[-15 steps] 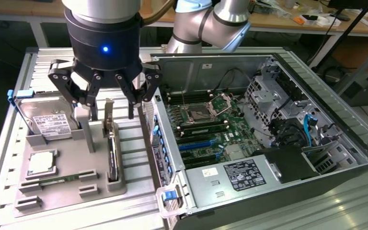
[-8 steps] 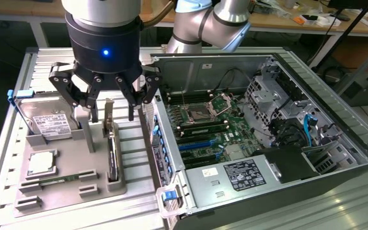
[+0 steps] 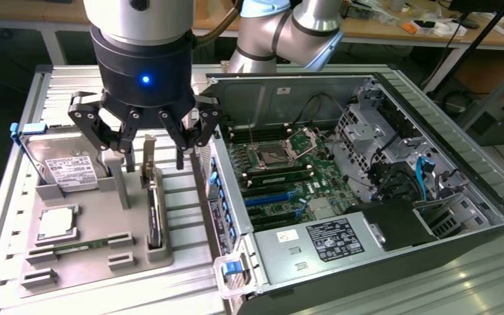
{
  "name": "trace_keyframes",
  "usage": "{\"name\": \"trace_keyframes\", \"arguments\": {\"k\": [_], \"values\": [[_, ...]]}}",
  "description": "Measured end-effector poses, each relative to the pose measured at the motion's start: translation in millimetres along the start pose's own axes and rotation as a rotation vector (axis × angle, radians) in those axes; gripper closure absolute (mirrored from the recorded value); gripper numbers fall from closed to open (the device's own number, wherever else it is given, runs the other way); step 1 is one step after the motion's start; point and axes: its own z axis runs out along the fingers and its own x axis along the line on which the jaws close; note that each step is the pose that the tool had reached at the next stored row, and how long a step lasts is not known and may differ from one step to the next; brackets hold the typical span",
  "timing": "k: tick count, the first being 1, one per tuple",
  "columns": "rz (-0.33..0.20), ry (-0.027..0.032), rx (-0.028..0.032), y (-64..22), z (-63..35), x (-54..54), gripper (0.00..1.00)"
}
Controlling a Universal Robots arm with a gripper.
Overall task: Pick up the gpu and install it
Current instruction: 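Pick up the gpu and move the gpu toward the slot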
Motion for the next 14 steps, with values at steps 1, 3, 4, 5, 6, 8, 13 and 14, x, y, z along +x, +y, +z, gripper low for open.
{"name": "trace_keyframes", "arguments": {"k": [1, 3, 4, 5, 6, 8, 13, 14], "values": [[0.0, -0.0001, 0.0, -0.1, 0.6, 0.0, 0.4], [0.0, -0.0003, 0.0001, -0.5, 2.3, 0.2, 0.4], [0.0, -0.0004, 0.0, -1.1, 3.0, 0.4, 0.4], [0.0, -0.0004, 0.0, -1.5, 3.3, 0.4, 0.4], [0.0, -0.0005, 0.0, -2.2, 3.6, 0.4, 0.4], [0.0, -0.0005, -0.0001, -3.9, 3.9, 0.4, 0.4], [0.0, -0.0005, 0.0, -8.6, 4.0, 0.5, 0.4], [0.0, -0.0004, 0.0001, -9.6, 4.0, 0.5, 0.4]]}}
